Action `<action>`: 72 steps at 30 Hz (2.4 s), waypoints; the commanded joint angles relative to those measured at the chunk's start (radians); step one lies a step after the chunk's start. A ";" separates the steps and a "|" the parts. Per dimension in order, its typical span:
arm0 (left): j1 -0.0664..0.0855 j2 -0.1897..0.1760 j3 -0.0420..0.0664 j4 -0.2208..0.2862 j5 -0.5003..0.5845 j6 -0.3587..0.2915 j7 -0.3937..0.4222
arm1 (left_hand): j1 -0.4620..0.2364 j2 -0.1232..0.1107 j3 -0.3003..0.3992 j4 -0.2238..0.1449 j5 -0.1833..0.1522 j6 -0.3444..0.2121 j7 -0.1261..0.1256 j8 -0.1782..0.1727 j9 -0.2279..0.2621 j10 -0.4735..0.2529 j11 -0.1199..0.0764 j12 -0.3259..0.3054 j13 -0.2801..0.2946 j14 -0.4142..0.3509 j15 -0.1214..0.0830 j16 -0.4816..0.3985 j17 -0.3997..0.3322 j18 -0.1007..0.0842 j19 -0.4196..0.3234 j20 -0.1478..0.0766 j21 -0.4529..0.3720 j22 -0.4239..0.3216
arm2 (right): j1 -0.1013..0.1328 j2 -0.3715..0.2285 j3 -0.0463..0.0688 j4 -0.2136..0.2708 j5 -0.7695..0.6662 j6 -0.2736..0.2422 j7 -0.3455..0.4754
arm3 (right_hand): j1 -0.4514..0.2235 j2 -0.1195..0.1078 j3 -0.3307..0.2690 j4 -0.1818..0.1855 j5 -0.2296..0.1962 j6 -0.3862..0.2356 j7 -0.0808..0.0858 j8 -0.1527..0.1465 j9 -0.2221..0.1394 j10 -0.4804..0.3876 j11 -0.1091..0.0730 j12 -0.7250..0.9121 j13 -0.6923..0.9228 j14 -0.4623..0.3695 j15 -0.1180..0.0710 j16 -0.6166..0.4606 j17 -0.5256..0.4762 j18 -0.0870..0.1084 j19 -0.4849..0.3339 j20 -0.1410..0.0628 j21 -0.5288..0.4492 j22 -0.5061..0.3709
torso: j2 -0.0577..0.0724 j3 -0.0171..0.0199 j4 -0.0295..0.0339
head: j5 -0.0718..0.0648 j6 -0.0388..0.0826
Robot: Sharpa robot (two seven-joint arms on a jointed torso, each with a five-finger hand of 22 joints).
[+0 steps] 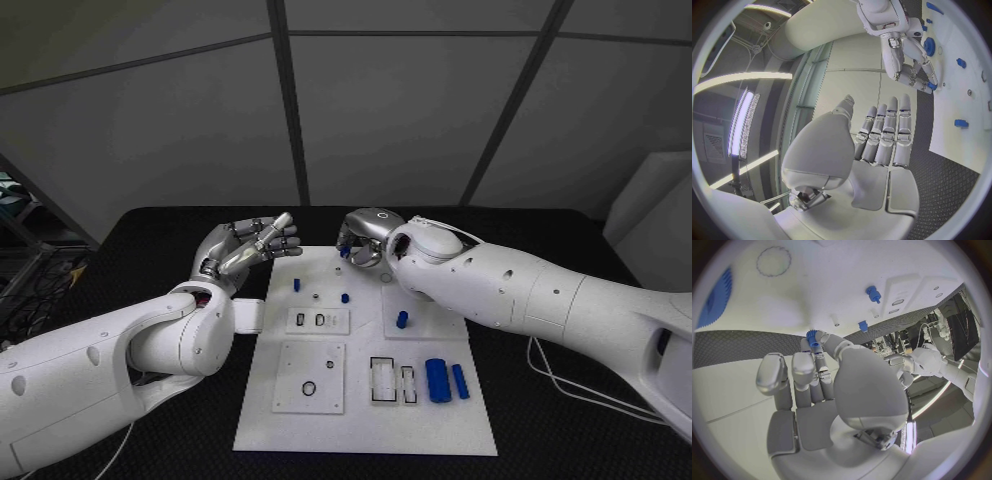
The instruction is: Assemble the parts on the task board
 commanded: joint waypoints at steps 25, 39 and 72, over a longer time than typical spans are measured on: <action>0.003 0.000 0.001 0.001 -0.008 0.033 -0.012 | -0.006 0.007 -0.001 -0.010 -0.002 -0.003 0.008 -0.011 -0.001 -0.008 0.005 -0.010 -0.002 -0.007 0.006 -0.008 0.003 -0.020 0.005 -0.001 0.005 0.000 | 0.001 -0.005 -0.002 0.004 -0.014 -0.017 -0.009 | -0.043 -0.056 -0.043 0.031 -0.015 -0.134 0.017 -0.014 -0.006 -0.199 0.022 0.000 -0.007 -0.048 0.032 -0.078 -0.143 0.031 -0.142 0.030 -0.090 -0.162 | 0.001 0.0009 -0.0013 | 0.003 0.002; 0.002 -0.016 0.001 -0.003 -0.008 0.047 -0.014 | -0.006 0.008 -0.002 -0.012 -0.002 -0.003 0.006 -0.012 -0.001 -0.007 0.005 -0.011 -0.001 -0.007 0.006 -0.011 0.003 -0.020 0.004 -0.001 0.005 0.000 | 0.000 -0.288 0.000 0.273 0.236 -0.141 -0.016 | -0.086 -0.089 -0.121 0.078 0.028 -0.122 0.017 -0.011 -0.004 0.003 -0.010 0.160 0.041 -0.024 0.010 -0.031 -0.098 0.023 -0.101 0.019 -0.070 -0.121 | -0.002 0.0030 -0.0207 | 0.010 0.009; 0.001 -0.008 0.000 -0.018 -0.008 0.058 -0.020 | -0.006 0.010 -0.001 -0.014 -0.002 0.001 0.003 -0.012 0.000 -0.003 0.002 -0.011 0.000 -0.004 0.005 -0.012 0.005 -0.019 0.004 -0.001 0.006 0.000 | 0.000 -0.320 -0.001 0.223 0.253 0.123 -0.145 | 0.087 -0.062 -0.520 0.358 0.129 -0.243 0.013 0.082 0.003 0.130 -0.018 1.220 1.130 0.063 0.007 0.362 0.468 -0.041 0.116 0.009 0.101 0.190 | -0.001 0.0057 -0.0257 | 0.003 0.002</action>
